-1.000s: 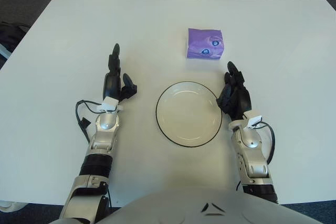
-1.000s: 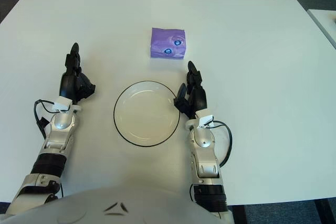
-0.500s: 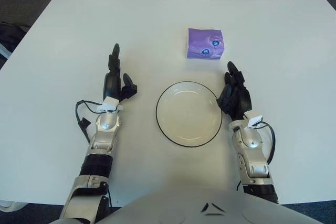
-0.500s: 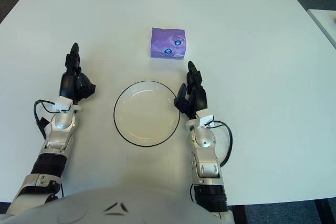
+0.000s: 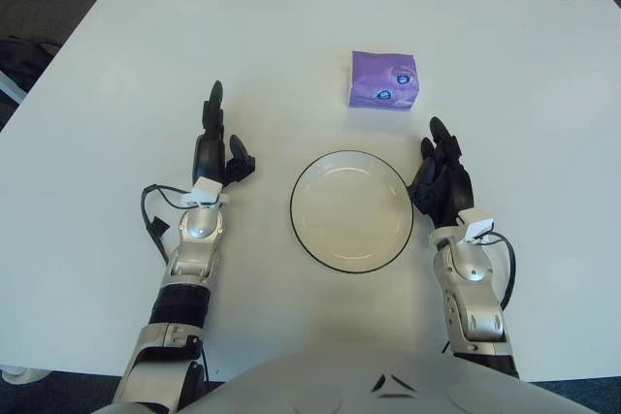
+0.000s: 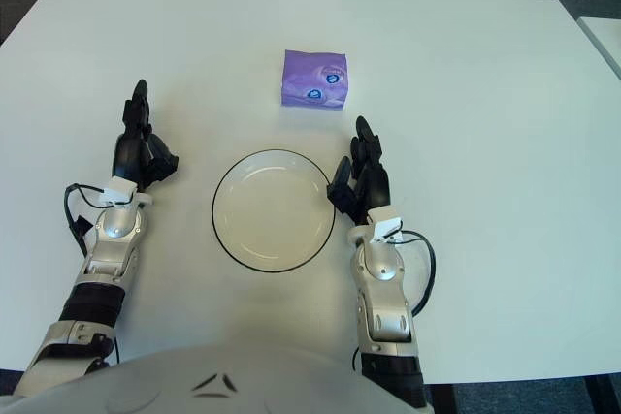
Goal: Put the tissue paper into the plate.
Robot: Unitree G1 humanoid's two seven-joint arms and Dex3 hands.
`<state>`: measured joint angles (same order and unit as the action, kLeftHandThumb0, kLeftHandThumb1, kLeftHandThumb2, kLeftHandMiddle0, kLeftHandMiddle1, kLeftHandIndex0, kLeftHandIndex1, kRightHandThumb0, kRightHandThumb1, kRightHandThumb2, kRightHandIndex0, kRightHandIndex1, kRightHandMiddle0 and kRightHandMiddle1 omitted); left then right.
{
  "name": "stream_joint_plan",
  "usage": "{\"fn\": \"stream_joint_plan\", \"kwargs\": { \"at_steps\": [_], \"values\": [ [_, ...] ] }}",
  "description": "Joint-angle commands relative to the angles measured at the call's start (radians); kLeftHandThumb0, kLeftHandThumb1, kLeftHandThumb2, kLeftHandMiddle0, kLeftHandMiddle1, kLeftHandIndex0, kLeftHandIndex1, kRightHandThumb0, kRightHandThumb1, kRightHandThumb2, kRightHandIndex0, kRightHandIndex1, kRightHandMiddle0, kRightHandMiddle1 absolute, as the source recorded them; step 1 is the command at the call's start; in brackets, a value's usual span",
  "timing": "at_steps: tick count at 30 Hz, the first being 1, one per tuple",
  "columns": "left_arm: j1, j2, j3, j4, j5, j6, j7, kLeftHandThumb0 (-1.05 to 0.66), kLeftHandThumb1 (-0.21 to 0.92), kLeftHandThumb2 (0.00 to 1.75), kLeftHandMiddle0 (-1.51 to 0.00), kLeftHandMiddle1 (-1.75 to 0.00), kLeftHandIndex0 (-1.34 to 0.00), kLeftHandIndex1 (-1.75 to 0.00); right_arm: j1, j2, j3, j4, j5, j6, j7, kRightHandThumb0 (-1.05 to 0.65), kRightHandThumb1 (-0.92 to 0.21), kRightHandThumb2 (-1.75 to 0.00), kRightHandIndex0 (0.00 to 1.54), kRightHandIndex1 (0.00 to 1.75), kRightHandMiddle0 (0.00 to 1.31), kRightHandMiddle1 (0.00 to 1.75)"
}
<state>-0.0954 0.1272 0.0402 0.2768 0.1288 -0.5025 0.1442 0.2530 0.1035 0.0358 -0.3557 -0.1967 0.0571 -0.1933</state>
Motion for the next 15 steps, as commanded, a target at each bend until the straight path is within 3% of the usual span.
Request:
{"fn": "stream_joint_plan", "kwargs": {
  "at_steps": [1,4,10,13,15],
  "values": [
    [0.119,-0.033,-0.020,0.085,0.022,0.011,0.013,-0.91,0.92,1.21,-0.04,-0.01,0.00,-0.20,0.018,-0.003,-0.061,-0.013,-0.095,-0.034,-0.120,-0.71,-0.92,-0.87,0.07,0.00,0.00,0.22],
    [0.118,-0.033,-0.022,0.087,0.021,0.007,0.011,-0.92,0.92,1.21,-0.04,-0.01,0.00,-0.19,-0.082,-0.038,-0.110,0.009,-0.190,-0.074,-0.226,-0.71,-0.92,-0.86,0.06,0.00,0.00,0.23],
    [0.117,-0.036,-0.021,0.088,0.008,0.007,0.002,-0.91,0.92,1.20,-0.04,-0.01,0.00,-0.19,-0.156,-0.075,-0.147,0.053,-0.303,-0.136,-0.371,-0.73,-0.92,-0.88,0.05,0.00,0.00,0.26],
    [0.115,-0.036,-0.022,0.090,0.008,0.007,0.002,-0.91,0.92,1.20,-0.03,0.00,0.00,-0.18,-0.211,-0.098,-0.175,0.029,-0.317,-0.106,-0.376,-0.74,-0.92,-0.89,0.05,0.00,0.00,0.28],
    [0.115,-0.035,-0.022,0.091,0.009,0.008,0.003,-0.91,0.92,1.20,-0.03,0.00,0.00,-0.17,-0.286,-0.125,-0.204,0.016,-0.320,-0.063,-0.364,-0.75,-0.92,-0.90,0.05,0.00,0.00,0.29]
  ]
}}
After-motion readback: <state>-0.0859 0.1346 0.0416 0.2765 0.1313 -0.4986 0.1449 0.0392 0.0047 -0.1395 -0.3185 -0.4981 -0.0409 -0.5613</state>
